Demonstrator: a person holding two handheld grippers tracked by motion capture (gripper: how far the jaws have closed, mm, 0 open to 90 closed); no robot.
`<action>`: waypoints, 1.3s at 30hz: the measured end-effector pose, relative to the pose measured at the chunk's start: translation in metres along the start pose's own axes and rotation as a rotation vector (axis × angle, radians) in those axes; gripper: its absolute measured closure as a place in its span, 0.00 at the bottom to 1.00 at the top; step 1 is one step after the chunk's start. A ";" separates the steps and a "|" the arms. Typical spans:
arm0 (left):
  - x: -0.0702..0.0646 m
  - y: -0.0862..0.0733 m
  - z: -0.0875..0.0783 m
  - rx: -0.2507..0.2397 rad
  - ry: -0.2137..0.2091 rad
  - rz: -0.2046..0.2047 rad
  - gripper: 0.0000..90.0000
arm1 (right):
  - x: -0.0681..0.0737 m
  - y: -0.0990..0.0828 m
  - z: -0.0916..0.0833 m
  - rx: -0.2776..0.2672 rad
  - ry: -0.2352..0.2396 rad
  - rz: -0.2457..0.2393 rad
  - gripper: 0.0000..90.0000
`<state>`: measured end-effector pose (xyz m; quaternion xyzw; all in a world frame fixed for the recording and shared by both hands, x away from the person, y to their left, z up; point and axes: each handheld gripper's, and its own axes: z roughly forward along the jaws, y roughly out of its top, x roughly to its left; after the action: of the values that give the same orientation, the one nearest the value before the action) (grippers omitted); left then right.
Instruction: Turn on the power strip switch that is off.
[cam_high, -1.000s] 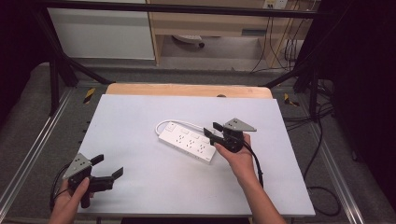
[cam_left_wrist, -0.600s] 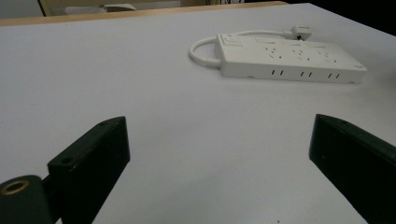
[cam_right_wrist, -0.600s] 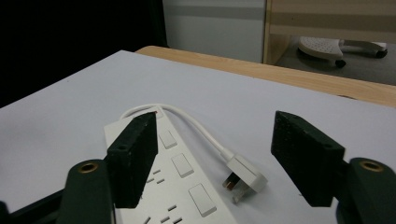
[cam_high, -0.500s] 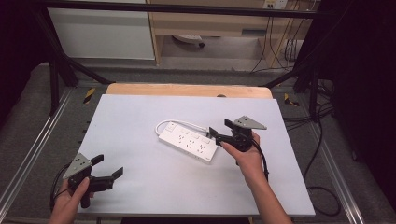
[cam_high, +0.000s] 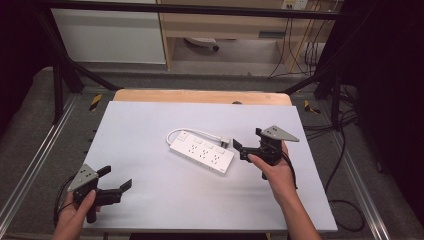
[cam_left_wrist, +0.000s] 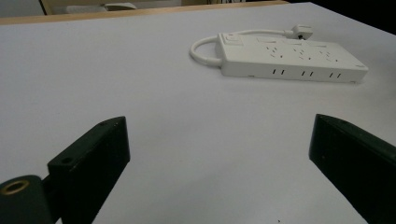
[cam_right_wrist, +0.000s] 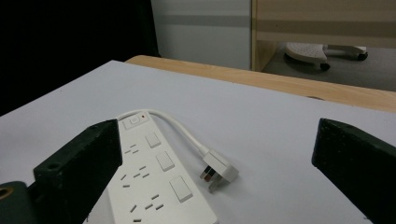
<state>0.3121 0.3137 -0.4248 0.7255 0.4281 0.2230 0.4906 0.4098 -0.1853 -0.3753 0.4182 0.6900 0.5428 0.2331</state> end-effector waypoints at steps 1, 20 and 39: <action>0.000 0.000 0.000 0.000 0.000 0.000 0.06 | -0.001 0.000 -0.003 -0.007 0.000 0.000 0.02; 0.000 0.000 0.000 0.004 0.004 0.000 0.06 | -0.021 -0.016 -0.053 -0.054 -0.052 -0.011 0.02; -0.002 0.000 0.000 0.007 0.002 0.004 0.06 | -0.057 -0.071 -0.084 0.049 -0.139 -0.002 0.03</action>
<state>0.3114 0.3123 -0.4248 0.7279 0.4279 0.2233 0.4870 0.3530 -0.2832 -0.4244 0.4599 0.6857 0.4951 0.2704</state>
